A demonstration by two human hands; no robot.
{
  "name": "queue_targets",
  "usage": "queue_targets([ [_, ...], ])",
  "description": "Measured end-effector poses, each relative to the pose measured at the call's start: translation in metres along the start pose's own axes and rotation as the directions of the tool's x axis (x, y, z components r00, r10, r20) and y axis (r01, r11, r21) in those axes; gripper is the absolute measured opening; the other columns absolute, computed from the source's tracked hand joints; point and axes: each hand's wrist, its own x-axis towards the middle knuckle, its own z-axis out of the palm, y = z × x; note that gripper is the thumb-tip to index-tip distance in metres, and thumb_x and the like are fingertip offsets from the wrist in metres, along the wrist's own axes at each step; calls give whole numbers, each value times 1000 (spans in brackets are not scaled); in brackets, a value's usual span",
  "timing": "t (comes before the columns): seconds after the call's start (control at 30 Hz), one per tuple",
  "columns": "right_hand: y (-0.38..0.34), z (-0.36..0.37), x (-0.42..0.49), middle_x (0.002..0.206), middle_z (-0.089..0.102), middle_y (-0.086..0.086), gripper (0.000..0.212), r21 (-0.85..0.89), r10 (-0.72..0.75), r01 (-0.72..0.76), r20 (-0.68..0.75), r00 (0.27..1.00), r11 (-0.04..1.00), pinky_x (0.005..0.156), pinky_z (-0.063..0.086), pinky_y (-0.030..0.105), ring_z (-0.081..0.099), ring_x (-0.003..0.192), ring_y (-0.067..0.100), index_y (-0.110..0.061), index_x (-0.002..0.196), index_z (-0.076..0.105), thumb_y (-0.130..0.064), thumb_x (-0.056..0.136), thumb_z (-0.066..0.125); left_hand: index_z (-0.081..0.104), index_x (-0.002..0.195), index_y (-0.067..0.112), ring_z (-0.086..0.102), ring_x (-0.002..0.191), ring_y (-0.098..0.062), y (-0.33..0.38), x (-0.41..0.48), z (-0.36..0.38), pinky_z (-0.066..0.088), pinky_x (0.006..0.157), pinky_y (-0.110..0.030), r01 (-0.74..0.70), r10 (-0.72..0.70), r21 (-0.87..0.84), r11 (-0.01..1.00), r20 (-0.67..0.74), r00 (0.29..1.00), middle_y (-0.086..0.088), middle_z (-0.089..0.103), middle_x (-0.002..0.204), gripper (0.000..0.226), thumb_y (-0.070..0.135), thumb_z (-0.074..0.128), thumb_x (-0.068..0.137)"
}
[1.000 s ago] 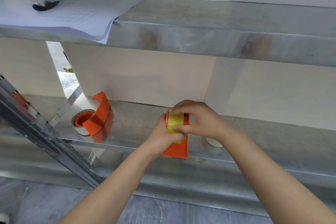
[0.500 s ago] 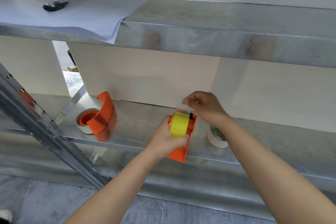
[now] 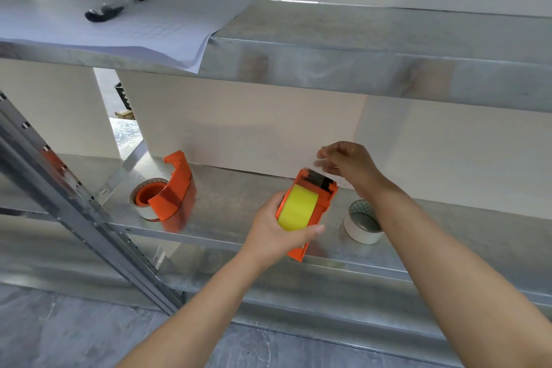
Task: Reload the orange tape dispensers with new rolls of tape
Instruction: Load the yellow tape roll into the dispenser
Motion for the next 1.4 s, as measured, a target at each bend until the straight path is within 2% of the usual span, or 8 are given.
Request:
queue_targets([
  [0.23, 9, 4, 3, 88, 66, 2, 19, 63, 148, -151, 50, 988, 987, 64, 55, 21, 69, 75, 14, -11, 81, 59, -16, 95, 47, 63, 82, 28, 58, 44, -8, 10, -3, 3, 49, 46, -24, 2, -4, -26, 1000, -61, 998, 9, 65, 57, 31, 25, 81, 56],
  [0.43, 18, 8, 7, 84, 63, -2, 18, -2, 216, -216, 73, 974, 976, 65, 48, 24, 61, 80, 12, -14, 80, 59, -17, 94, 49, 60, 79, 30, 58, 45, -14, 16, -5, 4, 53, 51, -33, 5, 1, 44, 999, -129, 992, 5, 63, 60, 25, 24, 71, 57],
  [0.6, 27, 11, 5, 71, 59, 6, 20, 162, 430, -482, 276, 860, 861, 59, 50, 25, 56, 65, 13, -10, 76, 58, -12, 93, 48, 60, 79, 30, 60, 52, -17, 16, -10, 0, 55, 56, -39, -33, 54, 148, 988, -138, 989, 5, 63, 62, 25, 27, 71, 56],
  [0.83, 37, 3, -3, 73, 73, 9, 21, 327, 448, -589, 414, 792, 739, 61, 59, 27, 70, 67, 16, -4, 87, 64, -13, 93, 46, 60, 78, 31, 57, 50, -13, 22, -16, -7, 52, 53, -33, -92, 107, 163, 982, -88, 990, 8, 61, 60, 28, 33, 72, 54],
  [0.97, 40, 11, -6, 100, 62, 11, 28, 453, 420, -582, 413, 808, 675, 87, 48, 32, 60, 88, 21, -10, 114, 55, -26, 96, 42, 60, 81, 24, 52, 34, -10, 24, -13, -9, 47, 40, -21, -46, 41, -42, 998, -126, 991, 5, 58, 45, 23, 17, 71, 62],
  [1.1, 47, 31, -35, 91, 57, 12, 33, 561, 457, -562, 332, 825, 608, 79, 47, 33, 57, 79, 23, -8, 97, 59, -37, 93, 43, 55, 80, 14, 46, 27, -7, 24, -3, -13, 42, 36, -16, -32, -29, -251, 968, -234, 972, 2, 53, 35, 16, 1, 66, 83],
  [1.23, 53, 55, -84, 108, 68, 15, 51, 622, 376, -537, 384, 843, 570, 94, 46, 47, 64, 97, 27, -11, 112, 62, -47, 94, 30, 54, 76, 11, 45, 28, -9, 20, 8, -14, 42, 38, -15, -2, -154, -449, 894, -310, 938, 1, 51, 35, 14, 6, 60, 88],
  [1.4, 45, 80, -106, 102, 73, 9, 41, 690, 334, -471, 335, 881, 550, 101, 45, 49, 64, 104, 28, -17, 105, 68, -43, 92, 40, 57, 74, 12, 50, 31, -6, 11, 14, -6, 44, 36, -16, 55, -291, -577, 815, -326, 899, 5, 54, 38, 14, 8, 62, 87],
])
